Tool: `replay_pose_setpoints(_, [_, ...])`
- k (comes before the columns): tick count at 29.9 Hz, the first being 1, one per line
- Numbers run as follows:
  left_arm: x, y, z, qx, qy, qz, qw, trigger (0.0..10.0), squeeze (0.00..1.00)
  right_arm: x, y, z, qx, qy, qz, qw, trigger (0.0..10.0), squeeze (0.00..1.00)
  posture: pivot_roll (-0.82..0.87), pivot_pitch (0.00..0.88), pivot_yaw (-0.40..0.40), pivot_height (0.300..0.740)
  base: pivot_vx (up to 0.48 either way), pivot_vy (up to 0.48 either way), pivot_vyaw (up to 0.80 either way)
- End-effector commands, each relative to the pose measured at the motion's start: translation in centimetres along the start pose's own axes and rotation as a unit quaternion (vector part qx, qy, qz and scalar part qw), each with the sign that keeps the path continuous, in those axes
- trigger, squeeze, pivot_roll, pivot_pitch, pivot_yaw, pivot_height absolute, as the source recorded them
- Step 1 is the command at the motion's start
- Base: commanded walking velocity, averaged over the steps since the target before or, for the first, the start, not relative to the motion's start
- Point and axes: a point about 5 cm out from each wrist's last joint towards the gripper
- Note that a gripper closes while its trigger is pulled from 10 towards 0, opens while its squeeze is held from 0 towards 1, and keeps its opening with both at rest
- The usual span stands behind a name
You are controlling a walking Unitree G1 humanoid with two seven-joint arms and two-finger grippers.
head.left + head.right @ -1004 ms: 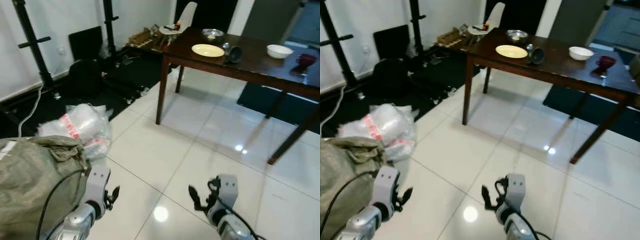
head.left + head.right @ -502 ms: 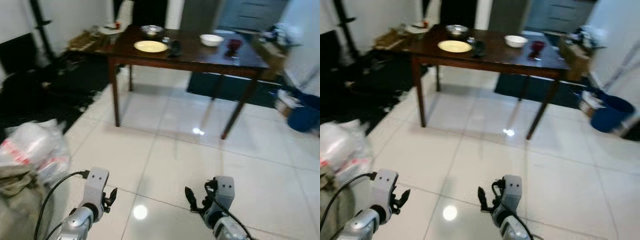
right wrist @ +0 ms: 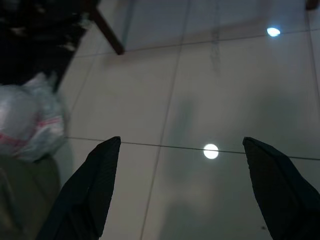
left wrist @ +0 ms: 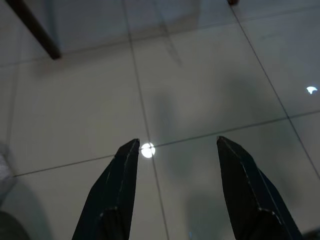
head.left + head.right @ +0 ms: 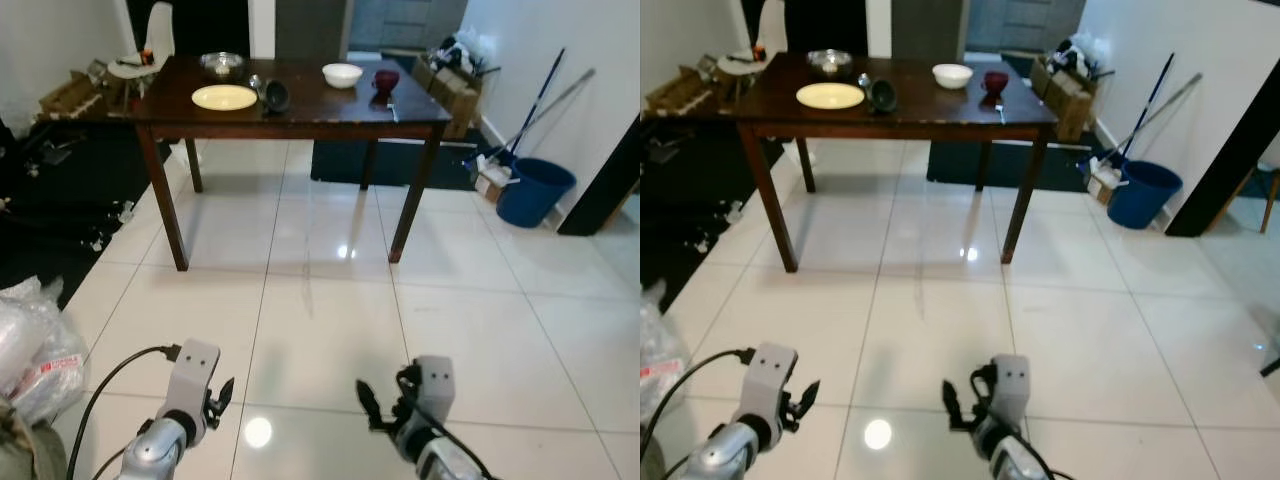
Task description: Setting the table
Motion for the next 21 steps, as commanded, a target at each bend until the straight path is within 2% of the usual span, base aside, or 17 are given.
replay_pose_setpoints(1, [-0.09, -0.18, -0.03, -0.003, 0.002, -0.005, 1.0, 10.0, 0.0, 0.19, -0.4, 0.1, -0.006, -0.004, 0.003, 1.0, 10.0, 0.0, -0.01, 0.013, 0.038, 0.74, 0.469, 0.0, 0.0])
replay_pose_setpoints(21, [-0.3, -0.46, -0.04, -0.004, -0.001, -0.006, 1.0, 10.0, 0.0, 0.2, -0.37, 0.17, 0.0, -0.003, 0.009, 1.0, 10.0, 0.0, -0.02, 0.018, 0.035, 0.74, 0.472, 0.0, 0.0])
Point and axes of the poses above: a point about 5 cm out from each wrist's last joint towards the gripper, its own z axis pointing back from the gripper into the wrist, its own x axis along the axis of the wrist's last joint, y = z × x, and after that the axes turned 7 degrees about z, right-handed
